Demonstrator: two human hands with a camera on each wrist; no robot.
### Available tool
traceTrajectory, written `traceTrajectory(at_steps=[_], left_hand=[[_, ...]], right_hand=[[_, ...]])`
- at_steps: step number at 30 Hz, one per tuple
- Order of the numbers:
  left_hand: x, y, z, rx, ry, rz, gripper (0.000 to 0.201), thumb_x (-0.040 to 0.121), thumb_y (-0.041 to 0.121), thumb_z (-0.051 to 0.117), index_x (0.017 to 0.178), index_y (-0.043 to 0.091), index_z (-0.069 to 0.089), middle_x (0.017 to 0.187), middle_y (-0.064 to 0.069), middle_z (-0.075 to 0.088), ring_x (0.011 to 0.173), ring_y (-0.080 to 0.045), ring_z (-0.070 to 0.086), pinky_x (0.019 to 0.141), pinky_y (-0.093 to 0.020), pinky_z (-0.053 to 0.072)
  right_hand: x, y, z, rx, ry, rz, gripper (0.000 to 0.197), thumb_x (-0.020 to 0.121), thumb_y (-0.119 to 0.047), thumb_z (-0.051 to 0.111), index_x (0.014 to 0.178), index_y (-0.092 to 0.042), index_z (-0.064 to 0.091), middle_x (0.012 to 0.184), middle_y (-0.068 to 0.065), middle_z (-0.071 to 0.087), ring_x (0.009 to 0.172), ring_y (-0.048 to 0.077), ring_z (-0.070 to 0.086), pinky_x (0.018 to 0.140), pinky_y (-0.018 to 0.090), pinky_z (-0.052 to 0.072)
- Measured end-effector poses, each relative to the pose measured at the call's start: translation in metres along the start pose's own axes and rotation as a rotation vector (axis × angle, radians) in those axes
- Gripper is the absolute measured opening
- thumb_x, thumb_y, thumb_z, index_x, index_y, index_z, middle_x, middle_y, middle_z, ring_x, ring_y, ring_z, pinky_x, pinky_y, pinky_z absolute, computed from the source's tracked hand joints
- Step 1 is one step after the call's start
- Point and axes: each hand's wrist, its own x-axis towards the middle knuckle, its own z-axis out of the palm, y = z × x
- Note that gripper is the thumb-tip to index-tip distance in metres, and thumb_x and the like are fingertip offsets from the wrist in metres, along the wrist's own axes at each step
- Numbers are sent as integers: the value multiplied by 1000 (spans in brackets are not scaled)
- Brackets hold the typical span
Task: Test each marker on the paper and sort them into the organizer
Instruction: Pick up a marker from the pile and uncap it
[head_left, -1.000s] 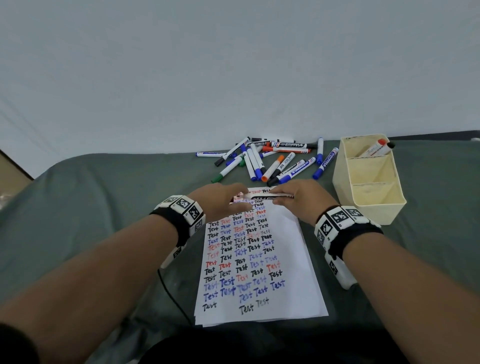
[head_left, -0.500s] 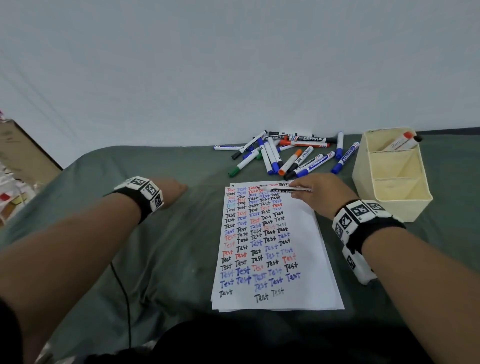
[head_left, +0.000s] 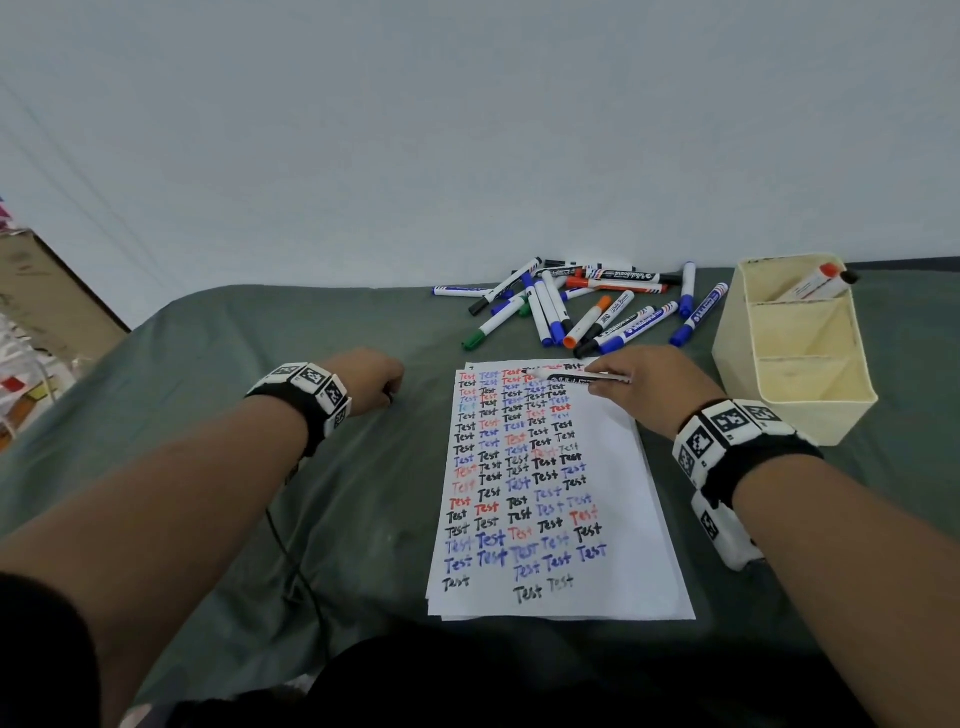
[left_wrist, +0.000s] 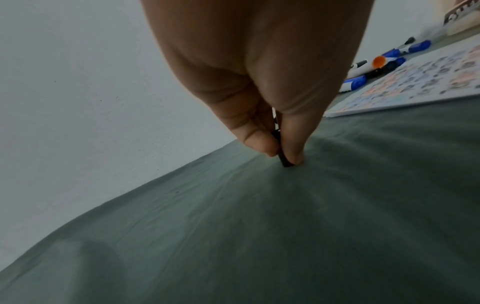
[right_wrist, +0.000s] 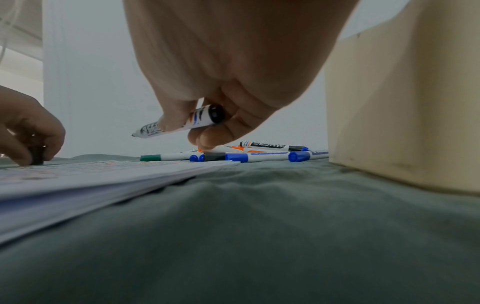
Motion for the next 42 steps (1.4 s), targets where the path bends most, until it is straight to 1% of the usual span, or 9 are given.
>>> traceTrajectory(at_steps=[9, 14, 19, 24, 26, 29, 34, 38, 42], left_hand=[[0, 9, -6, -48, 24, -86, 44, 92, 51, 62, 127, 26, 58, 128, -2, 63, 115, -25, 60, 98, -38, 49], [7, 55, -13, -154, 190, 60, 62, 90, 65, 55, 137, 24, 55, 138, -2, 57, 126, -24, 52, 107, -43, 42], [12, 110, -6, -260, 107, 123, 93, 81, 85, 44, 152, 26, 32, 156, 0, 35, 143, -25, 31, 115, -49, 31], [13, 131, 6, -249, 1, 121, 111, 68, 99, 29, 157, 36, 11, 168, 1, 6, 154, -27, 7, 121, -55, 20], [15, 133, 8, -242, -48, 103, 115, 64, 102, 25, 158, 39, 5, 169, 0, -3, 155, -29, 1, 122, -57, 15], [18, 135, 12, -213, -79, 100, 113, 66, 101, 27, 158, 40, -1, 169, -1, -9, 155, -30, -3, 122, -58, 10], [18, 138, 20, -239, -84, 77, 113, 65, 101, 23, 157, 42, -8, 167, -1, -18, 154, -30, -12, 122, -58, 1], [20, 136, 21, -264, -71, 87, 119, 58, 105, 16, 156, 43, -6, 168, -1, -15, 154, -31, -11, 122, -59, 1], [20, 133, 20, -267, -54, 117, 125, 50, 108, 10, 156, 44, -4, 169, -2, -9, 154, -33, -9, 123, -56, -1]], right_hand=[[-3, -4, -3, 20, 1, 14, 33, 97, -40, 64, 128, -29, 68, 115, -3, 70, 97, 12, 59, 88, 29, 48], [-3, -5, -2, 29, 31, 31, 30, 100, -39, 59, 126, -24, 64, 99, -6, 64, 87, 12, 56, 75, 29, 43], [-4, -6, -3, 52, 48, 52, 32, 103, -37, 55, 132, -24, 56, 108, -1, 69, 87, 16, 61, 73, 30, 47], [-6, -6, -3, 54, 68, -44, 35, 106, -25, 49, 139, -36, 54, 109, -14, 60, 67, -9, 46, 70, 19, 42], [-5, -6, -3, 41, 64, -62, 33, 106, -23, 49, 135, -31, 60, 124, -5, 62, 71, -8, 46, 76, 20, 41], [-5, -6, -3, 2, 35, -65, 37, 101, -29, 59, 138, -30, 59, 132, -1, 59, 106, 7, 56, 90, 22, 37], [-9, -12, -7, 78, -43, -92, 75, 86, -31, 79, 149, -38, 40, 139, -6, 46, 121, 6, 46, 97, 22, 35], [-6, -14, -16, 137, 213, -178, 37, 100, -23, 62, 137, -30, 59, 130, -1, 61, 120, 13, 55, 98, 24, 38], [2, -21, -23, 675, 355, -22, 11, 96, -34, 66, 103, -39, 73, 91, -16, 71, 74, 5, 61, 71, 25, 54]])
